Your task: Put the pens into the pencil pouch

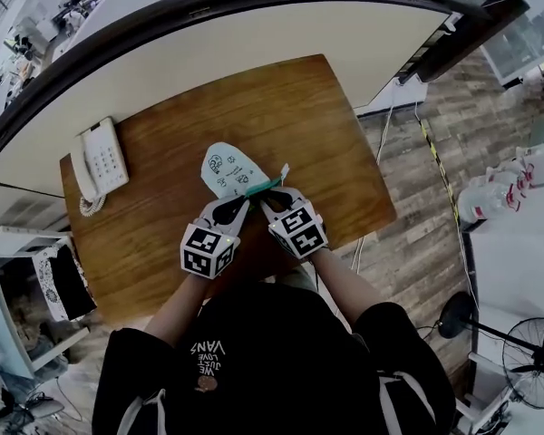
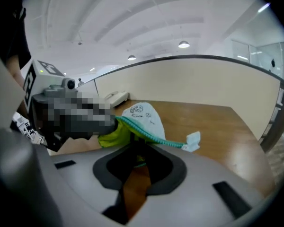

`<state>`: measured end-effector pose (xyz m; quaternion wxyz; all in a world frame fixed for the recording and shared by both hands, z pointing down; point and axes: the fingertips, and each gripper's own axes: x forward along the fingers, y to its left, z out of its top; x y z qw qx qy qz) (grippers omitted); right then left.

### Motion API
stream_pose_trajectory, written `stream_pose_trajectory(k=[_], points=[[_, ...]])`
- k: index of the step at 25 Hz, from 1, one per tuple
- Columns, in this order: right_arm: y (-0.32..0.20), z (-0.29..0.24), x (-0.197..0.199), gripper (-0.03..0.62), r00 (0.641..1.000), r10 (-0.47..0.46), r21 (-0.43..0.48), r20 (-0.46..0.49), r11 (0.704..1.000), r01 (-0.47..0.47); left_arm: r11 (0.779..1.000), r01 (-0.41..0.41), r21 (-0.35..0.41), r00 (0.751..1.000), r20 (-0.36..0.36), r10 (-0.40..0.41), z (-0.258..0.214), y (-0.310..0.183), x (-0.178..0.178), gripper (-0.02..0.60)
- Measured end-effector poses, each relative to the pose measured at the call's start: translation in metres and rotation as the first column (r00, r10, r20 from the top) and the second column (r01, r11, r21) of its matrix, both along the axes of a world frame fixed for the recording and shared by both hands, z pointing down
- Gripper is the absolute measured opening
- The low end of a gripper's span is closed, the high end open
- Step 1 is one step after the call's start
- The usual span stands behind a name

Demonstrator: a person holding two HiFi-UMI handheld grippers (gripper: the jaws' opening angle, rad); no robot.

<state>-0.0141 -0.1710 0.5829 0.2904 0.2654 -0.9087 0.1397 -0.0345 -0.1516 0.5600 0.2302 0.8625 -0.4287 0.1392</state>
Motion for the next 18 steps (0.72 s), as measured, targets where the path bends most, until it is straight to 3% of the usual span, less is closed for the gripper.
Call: stream_pose_trajectory(k=[4, 7, 12, 18], points=[[-0.014, 0.002, -0.015, 0.066, 1.0, 0.008, -0.004, 0.025, 1.0, -0.008, 1.0, 0.021, -0.008, 0.999, -0.024, -0.021, 0.0, -0.004, -0.004, 0.028], [-0.016, 0.004, -0.018, 0.108, 0.999, 0.014, -0.017, 0.032, 1.0, -0.014, 0.999, 0.038, -0.017, 0.999, -0.023, -0.038, 0.003, -0.011, -0.008, 0.028], [-0.007, 0.003, 0.001, 0.117, 0.998, 0.057, -0.031, 0.032, 0.998, -0.056, 0.998, 0.047, -0.035, 0.999, -0.003, -0.048, 0.015, -0.021, -0.013, 0.028], [0.014, 0.007, 0.034, 0.117, 0.981, 0.188, -0.088, 0.048, 0.979, -0.184, 0.997, 0.055, -0.055, 0.998, 0.016, -0.054, 0.03, -0.029, -0.022, 0.029]])
